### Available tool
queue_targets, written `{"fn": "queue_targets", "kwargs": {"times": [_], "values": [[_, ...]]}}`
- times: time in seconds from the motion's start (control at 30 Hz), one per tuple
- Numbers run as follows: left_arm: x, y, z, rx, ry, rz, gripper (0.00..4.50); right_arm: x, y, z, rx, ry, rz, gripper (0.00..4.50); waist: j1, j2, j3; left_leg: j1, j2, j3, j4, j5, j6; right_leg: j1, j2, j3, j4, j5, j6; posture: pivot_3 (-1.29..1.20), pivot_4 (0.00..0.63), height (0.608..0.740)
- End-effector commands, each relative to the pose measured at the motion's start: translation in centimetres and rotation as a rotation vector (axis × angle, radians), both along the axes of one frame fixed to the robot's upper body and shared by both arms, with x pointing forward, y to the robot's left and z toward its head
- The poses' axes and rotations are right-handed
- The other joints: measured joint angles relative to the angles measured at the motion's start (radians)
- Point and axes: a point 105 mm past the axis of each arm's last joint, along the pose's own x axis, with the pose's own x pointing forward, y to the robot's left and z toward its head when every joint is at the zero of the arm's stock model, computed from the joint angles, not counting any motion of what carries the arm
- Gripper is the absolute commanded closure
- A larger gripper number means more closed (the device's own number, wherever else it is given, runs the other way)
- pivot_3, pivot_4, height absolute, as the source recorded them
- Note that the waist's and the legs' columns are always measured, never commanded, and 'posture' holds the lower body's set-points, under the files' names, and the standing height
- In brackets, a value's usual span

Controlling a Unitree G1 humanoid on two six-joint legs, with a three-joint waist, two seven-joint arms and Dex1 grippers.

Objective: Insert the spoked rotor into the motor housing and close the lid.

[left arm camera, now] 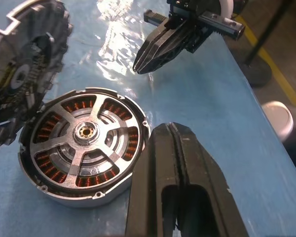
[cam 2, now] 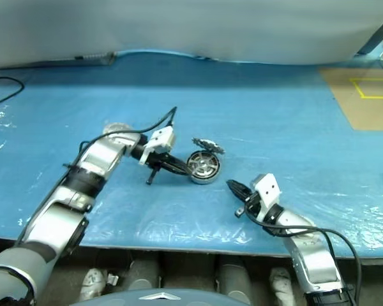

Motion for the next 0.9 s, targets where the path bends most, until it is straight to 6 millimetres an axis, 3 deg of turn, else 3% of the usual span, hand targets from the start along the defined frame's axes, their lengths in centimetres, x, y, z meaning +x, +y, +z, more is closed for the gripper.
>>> {"fn": "queue_targets", "kwargs": {"times": [0.03,0.1,0.3,0.43,0.67,0.9], "values": [[-0.7,0.9,0.9,-0.161,-0.071,0.154,4.44,2.1,-1.2,1.8,-0.008,-0.032,-0.075,4.5,-0.002,0.0,0.0,0.0,0.0,0.0,0.0,0.0,0.0,0.0,0.0,0.0,0.0,0.0,0.0,0.0,0.15,0.74],[-1.5,2.0,-0.2,-0.216,-0.055,0.278,4.44,4.1,-1.5,3.0,-0.029,-0.065,-0.13,4.5,-0.018,0.001,0.0,0.0,0.001,0.0,0.0,0.0,0.0,0.0,0.0,0.0,0.0,0.0,0.0,0.0,0.15,0.74],[-2.9,3.3,-1.5,-0.324,-0.047,0.49,4.44,7.6,-0.4,4.3,-0.072,-0.051,-0.134,4.5,-0.02,0.001,0.0,0.0,0.001,0.0,0.0,0.0,0.0,-0.001,0.001,0.0,0.0,0.0,0.0,0.0,0.15,0.74],[-3.9,4.1,-3.8,-0.342,-0.021,0.587,4.44,10.2,2.1,6.3,-0.066,-0.066,-0.009,4.5,-0.027,0.001,0.0,-0.001,0.0,0.002,0.001,0.0,0.0,-0.002,0.0,0.001,0.0,0.0,0.0,0.0,0.15,0.74],[-4.8,4.1,-6.0,-0.289,-0.065,0.586,4.44,11.1,4.7,8.0,-0.044,-0.042,0.183,4.5,-0.023,0.001,0.0,0.001,0.002,0.001,0.001,0.0,0.0,-0.002,0.001,0.0,0.0,0.0,-0.001,0.0,0.15,0.74],[-4.3,3.4,-5.3,-0.31,-0.133,0.622,4.44,8.9,6.5,7.5,0.034,0.044,0.318,4.5,-0.023,0.001,0.0,0.001,0.002,0.002,0.002,0.0,0.0,-0.003,0.001,0.0,0.002,0.0,-0.001,0.0,0.15,0.74]]}}
